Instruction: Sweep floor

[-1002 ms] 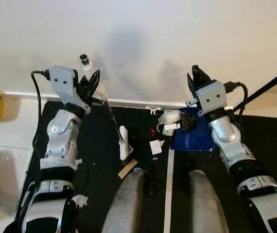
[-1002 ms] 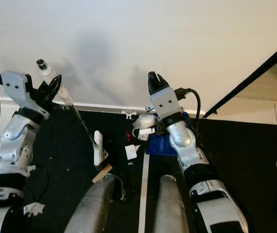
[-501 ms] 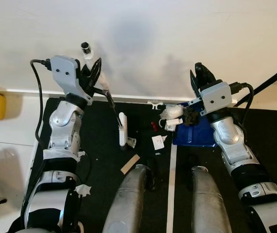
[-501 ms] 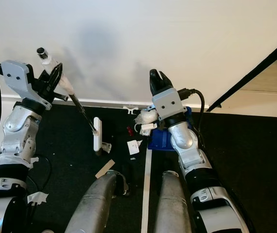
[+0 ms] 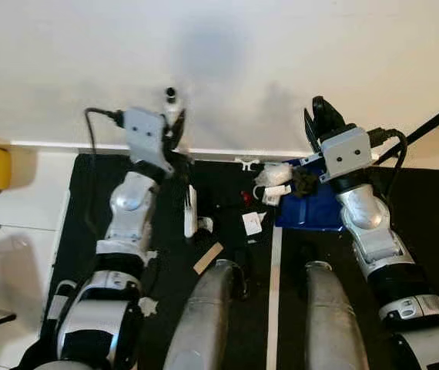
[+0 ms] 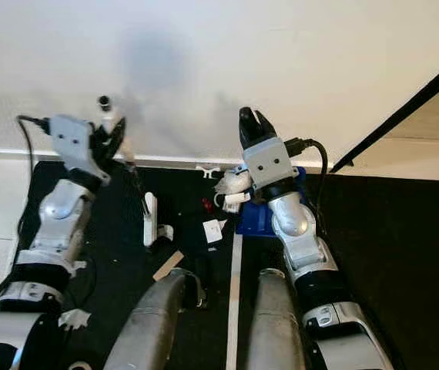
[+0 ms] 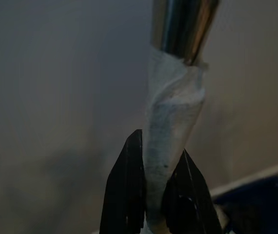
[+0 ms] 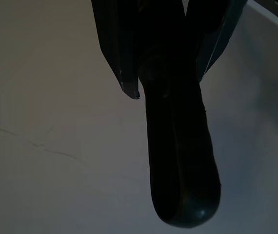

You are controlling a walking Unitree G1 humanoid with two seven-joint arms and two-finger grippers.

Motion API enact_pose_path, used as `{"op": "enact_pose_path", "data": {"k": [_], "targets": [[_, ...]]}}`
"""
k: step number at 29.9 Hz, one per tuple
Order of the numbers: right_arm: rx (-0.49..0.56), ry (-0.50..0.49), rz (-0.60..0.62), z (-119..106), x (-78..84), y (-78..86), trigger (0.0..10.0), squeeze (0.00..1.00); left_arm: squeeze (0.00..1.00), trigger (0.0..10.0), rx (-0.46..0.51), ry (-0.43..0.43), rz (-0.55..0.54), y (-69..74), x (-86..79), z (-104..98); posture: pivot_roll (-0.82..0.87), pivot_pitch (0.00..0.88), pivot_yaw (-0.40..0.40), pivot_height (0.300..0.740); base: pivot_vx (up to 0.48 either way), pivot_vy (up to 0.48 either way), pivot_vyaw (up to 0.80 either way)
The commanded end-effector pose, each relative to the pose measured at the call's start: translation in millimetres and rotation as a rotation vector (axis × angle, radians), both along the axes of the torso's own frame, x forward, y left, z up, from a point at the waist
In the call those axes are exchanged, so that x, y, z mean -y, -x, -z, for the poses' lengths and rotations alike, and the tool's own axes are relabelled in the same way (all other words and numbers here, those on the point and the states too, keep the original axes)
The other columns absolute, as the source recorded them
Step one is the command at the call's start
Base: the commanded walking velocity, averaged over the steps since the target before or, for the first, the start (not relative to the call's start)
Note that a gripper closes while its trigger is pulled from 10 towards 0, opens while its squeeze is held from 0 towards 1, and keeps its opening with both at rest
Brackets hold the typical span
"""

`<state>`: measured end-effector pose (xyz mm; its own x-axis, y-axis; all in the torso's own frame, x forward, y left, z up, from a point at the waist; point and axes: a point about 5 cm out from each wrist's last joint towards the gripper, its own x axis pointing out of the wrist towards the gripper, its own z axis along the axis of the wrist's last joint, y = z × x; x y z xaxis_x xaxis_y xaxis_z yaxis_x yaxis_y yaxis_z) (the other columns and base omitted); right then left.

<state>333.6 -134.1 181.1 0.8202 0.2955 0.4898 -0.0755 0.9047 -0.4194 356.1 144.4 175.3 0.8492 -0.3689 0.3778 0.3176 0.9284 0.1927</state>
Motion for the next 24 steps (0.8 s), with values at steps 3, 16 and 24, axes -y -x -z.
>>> {"op": "enact_pose_path", "data": {"k": [3,16,24], "targets": [[-0.119,-0.035,-0.001,26,-6.1,6.4,10.0,0.00,0.00,10.0,-0.060,0.210,-0.023,-8.2,10.3,0,-0.09,0.572,0.206,0.740,0.000,0.000,0.00],[-0.124,-0.034,0.001,25,-6.0,8.4,10.0,0.00,0.00,10.0,-0.059,0.607,0.003,-29.3,32.2,-39,-0.10,0.568,0.193,0.740,0.000,0.000,0.00],[-0.125,-0.039,-0.007,23,-10.5,5.2,10.0,0.00,0.00,10.0,-0.129,0.776,0.383,-22.9,53.4,-49,-0.08,0.553,0.187,0.740,0.000,0.000,0.00]]}}
